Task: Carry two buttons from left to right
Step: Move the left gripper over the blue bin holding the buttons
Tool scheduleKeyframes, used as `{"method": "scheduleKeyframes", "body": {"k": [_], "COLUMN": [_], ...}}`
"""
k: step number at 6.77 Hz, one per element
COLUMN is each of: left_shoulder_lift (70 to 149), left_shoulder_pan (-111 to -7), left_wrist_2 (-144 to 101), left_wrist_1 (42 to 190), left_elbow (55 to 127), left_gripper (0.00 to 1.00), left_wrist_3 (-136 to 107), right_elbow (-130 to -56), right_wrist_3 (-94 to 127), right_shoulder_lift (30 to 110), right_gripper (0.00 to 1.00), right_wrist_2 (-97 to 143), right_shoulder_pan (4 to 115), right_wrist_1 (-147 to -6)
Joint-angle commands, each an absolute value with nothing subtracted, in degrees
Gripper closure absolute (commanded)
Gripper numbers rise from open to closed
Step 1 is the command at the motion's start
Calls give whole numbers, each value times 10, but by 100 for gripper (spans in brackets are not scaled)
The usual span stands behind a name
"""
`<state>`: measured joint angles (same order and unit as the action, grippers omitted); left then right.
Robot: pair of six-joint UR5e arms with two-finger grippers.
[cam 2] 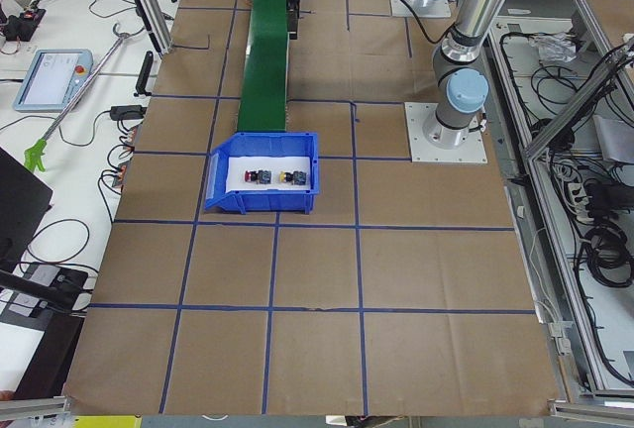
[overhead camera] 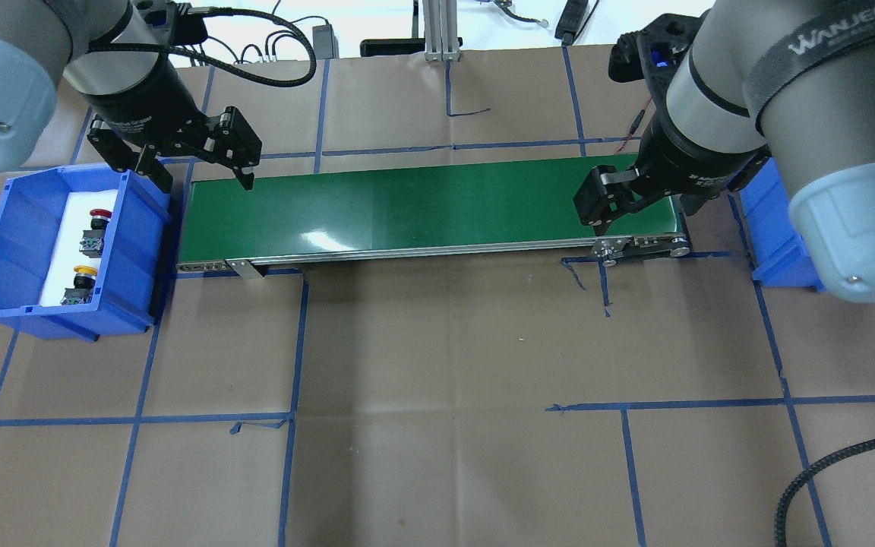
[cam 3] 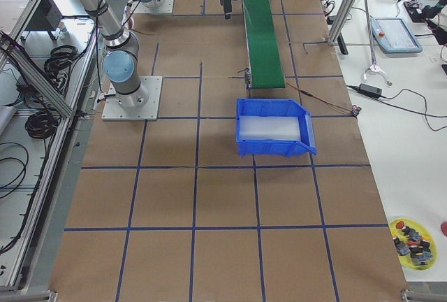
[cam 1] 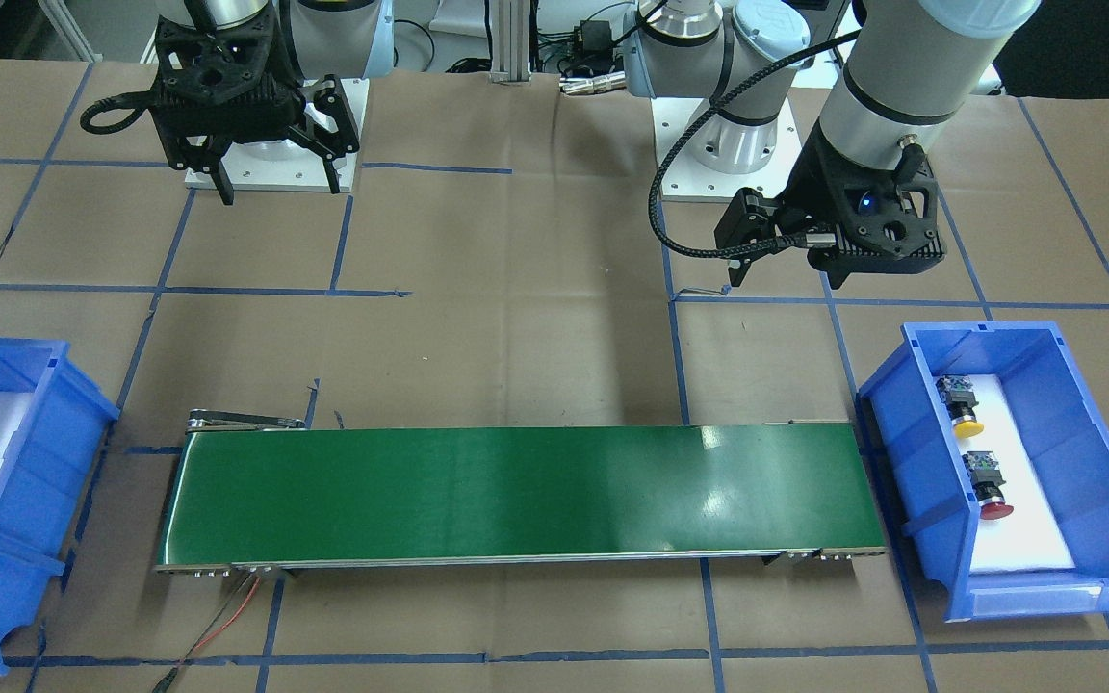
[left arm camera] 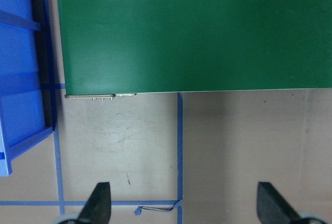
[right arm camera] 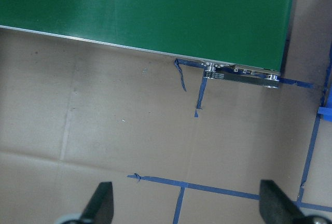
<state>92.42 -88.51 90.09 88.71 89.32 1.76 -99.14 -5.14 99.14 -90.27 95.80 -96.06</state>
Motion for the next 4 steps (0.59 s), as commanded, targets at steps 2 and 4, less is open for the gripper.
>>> {"method": "scheduleKeyframes", "body": {"k": [2, 4], "left_shoulder_lift": [930, 929], "left_shoulder_pan": [-885, -885], "left_wrist_2": [900, 898], "left_wrist_1": [889, 889], "left_elbow": [888, 889], "left_gripper": [0, 0], "left_wrist_3": [18, 18], "right_elbow": [-991, -991], "right_wrist_3": [-52, -52], "right_shoulder_lift": [991, 991], "right_gripper": [0, 0], "right_wrist_2": [-903, -903], "right_shoulder_pan": [957, 957], "right_wrist_1": [-960, -960]}}
